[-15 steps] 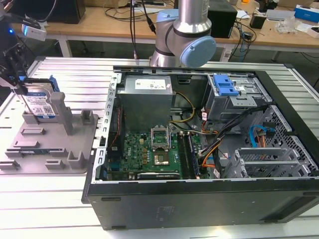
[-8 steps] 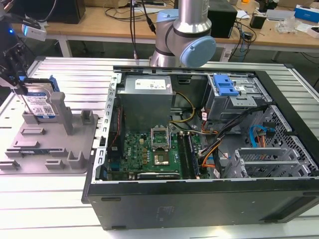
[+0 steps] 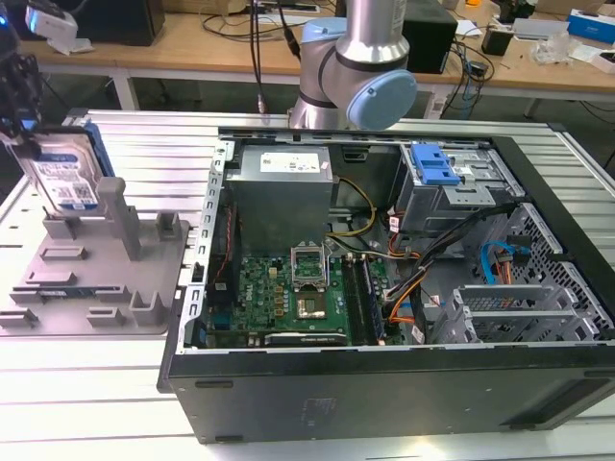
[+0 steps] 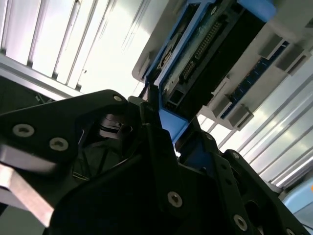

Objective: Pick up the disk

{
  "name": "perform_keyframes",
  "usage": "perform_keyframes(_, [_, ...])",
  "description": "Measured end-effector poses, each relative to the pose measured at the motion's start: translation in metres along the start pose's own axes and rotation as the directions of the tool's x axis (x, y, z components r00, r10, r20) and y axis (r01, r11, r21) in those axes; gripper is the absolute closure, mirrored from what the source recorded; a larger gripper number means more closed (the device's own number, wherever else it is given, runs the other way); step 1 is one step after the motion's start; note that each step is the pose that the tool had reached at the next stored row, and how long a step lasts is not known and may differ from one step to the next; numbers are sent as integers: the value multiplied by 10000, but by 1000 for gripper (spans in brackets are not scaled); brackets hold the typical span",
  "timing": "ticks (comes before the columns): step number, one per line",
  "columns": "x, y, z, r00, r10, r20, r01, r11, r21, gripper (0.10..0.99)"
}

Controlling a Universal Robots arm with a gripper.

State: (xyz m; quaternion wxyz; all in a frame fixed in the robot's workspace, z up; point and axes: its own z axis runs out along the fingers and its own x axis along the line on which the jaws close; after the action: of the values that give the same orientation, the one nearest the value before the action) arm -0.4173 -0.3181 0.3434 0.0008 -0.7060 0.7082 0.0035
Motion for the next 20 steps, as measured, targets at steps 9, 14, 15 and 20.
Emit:
perform_keyframes(9, [13, 2, -589, 10000, 0, 0, 0, 10000, 0, 722])
perform_keyframes(14, [21, 3, -864, 10000, -1, 0, 1, 10000, 0, 722])
perform_keyframes(15, [24, 3, -948, 10000, 0, 0, 0, 10000, 0, 722])
perform_keyframes(20, [34, 5, -1229, 10000, 0, 1, 0, 10000, 1, 722])
